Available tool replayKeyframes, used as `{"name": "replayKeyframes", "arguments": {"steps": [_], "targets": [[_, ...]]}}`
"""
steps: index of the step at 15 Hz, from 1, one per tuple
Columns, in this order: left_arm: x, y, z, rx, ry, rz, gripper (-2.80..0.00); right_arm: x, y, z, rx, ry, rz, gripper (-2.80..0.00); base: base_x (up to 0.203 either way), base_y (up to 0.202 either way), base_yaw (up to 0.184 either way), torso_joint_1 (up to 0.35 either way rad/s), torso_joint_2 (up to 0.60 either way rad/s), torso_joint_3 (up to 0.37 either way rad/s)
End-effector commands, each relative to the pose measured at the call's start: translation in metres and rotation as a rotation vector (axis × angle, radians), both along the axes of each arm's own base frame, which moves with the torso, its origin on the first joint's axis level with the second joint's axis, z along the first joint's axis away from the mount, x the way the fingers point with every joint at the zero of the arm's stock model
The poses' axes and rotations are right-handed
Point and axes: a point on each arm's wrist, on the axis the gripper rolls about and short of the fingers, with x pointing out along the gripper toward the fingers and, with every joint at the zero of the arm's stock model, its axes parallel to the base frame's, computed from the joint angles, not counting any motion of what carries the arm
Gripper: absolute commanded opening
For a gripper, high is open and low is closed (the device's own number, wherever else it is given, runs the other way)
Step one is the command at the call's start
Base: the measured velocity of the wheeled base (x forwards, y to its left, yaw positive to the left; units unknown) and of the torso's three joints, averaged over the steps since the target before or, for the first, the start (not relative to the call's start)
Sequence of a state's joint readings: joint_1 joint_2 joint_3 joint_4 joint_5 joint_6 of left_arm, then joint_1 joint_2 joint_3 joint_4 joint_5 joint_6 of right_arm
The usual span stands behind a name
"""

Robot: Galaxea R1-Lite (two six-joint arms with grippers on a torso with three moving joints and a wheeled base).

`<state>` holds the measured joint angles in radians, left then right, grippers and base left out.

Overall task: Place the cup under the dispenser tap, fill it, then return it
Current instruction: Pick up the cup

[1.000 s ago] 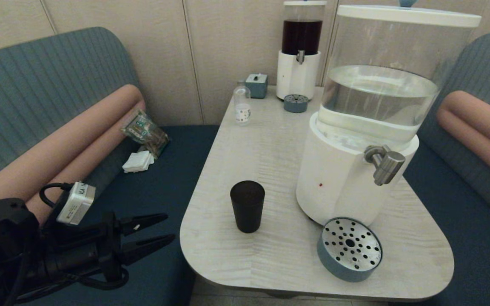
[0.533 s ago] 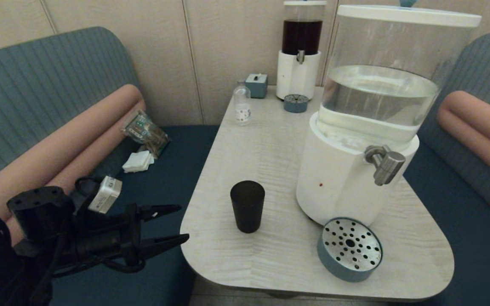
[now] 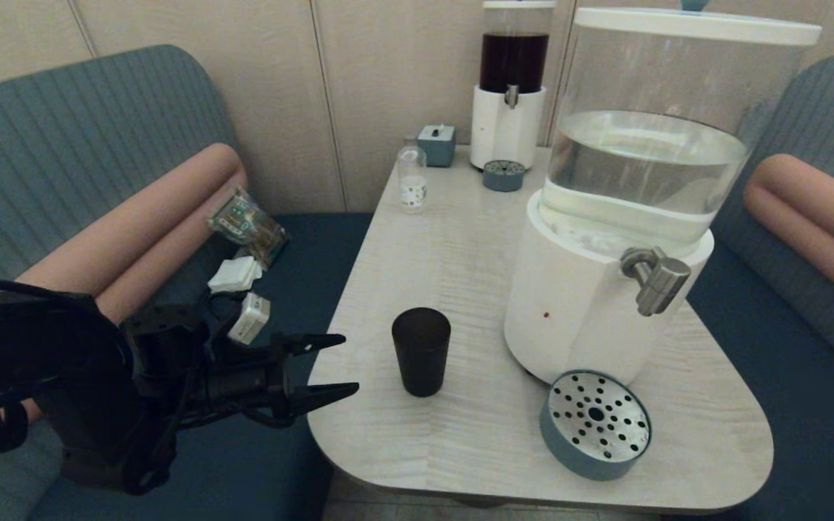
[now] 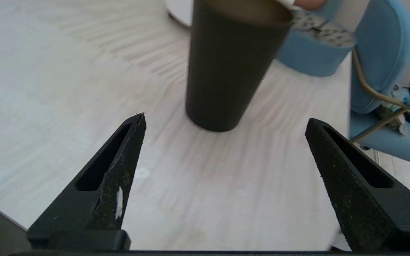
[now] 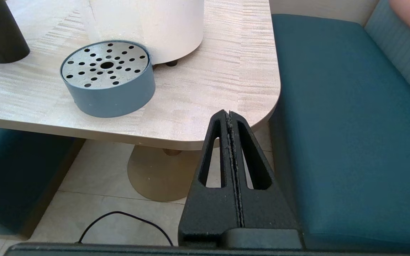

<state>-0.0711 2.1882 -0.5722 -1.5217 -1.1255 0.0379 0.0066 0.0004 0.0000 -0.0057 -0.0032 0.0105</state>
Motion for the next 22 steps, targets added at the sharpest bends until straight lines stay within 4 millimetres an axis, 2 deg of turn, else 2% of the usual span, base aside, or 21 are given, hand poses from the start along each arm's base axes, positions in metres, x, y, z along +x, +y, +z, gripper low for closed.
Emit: {"name": "replayKeyframes", "arguments": {"steps": [1,5,12,17,22], "targets": [[0.008,-0.001,-0.012,0.001,0.016,-0.002,0.0,0.0,0.0,0.0,0.0,-0.001,0.001,-2.8,0.0,0.0,0.0,0.0,0.0,0.0],[0.023,-0.01,-0.014,-0.004,-0.015,-0.021,0.0,0.0,0.0,0.0,0.0,-0.001,0.001,-2.8,0.0,0.0,0.0,0.0,0.0,0.0],[0.031,-0.017,-0.017,-0.007,-0.026,-0.04,0.0,0.0,0.0,0.0,0.0,-0.001,0.001,-2.8,0.0,0.0,0.0,0.0,0.0,0.0],[0.033,-0.037,-0.017,-0.01,-0.037,-0.069,0.0,0.0,0.0,0.0,0.0,-0.001,0.001,-2.8,0.0,0.0,0.0,0.0,0.0,0.0],[0.045,-0.043,-0.019,-0.014,-0.065,-0.065,0.0,0.0,0.0,0.0,0.0,-0.001,0.001,-2.8,0.0,0.0,0.0,0.0,0.0,0.0]]}}
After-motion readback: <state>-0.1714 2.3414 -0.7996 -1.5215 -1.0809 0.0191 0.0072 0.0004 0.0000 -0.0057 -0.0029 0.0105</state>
